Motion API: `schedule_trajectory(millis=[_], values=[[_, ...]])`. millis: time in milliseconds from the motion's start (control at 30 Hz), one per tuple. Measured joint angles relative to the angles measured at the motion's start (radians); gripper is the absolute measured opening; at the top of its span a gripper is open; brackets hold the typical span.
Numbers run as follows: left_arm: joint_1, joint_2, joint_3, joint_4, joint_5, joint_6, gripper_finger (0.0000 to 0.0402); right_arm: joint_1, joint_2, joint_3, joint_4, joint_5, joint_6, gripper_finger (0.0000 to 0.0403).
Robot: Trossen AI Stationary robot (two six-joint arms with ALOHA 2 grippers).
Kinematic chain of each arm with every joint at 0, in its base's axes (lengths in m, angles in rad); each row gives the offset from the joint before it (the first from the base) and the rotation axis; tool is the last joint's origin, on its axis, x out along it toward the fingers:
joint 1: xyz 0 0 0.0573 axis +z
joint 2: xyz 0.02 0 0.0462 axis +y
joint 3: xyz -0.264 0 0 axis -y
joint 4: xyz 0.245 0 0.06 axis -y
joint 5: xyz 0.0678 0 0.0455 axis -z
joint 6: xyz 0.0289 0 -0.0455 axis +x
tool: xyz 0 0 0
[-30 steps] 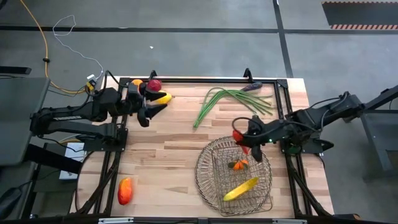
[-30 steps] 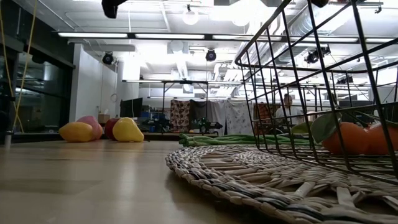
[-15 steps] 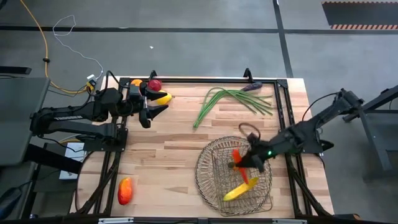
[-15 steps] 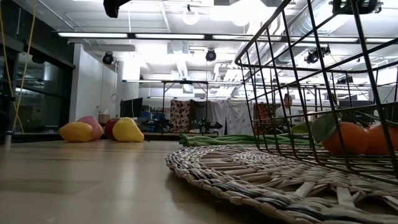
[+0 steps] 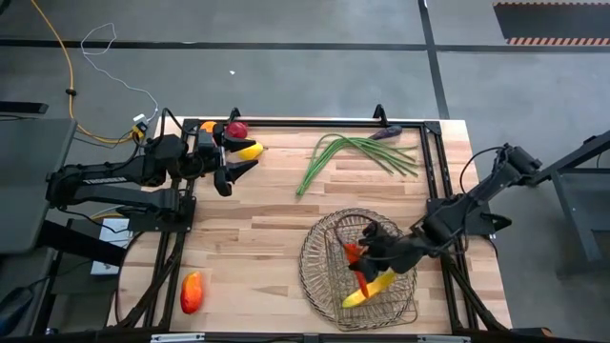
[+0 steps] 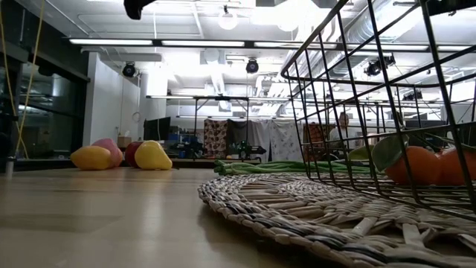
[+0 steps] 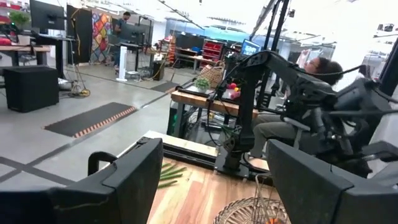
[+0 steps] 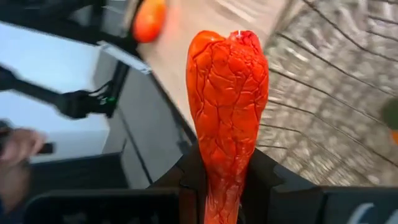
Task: Build produce basket
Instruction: Put the carrot into the wire basket
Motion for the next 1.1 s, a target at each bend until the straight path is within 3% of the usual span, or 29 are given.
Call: schedule_trajectory(millis=[667, 1100], values=[[0.000, 0.000, 0.000, 0.003, -0.027, 0.034, 0.0273, -0.014, 0.278, 0.013, -0.008, -0.051, 0.270, 0.0054], [0.000, 0.000, 0.000, 0.003, -0.033, 0.034, 0.0273, -0.034, 0.379, 0.012, -0.007, -0.059, 0.410, 0.0092]])
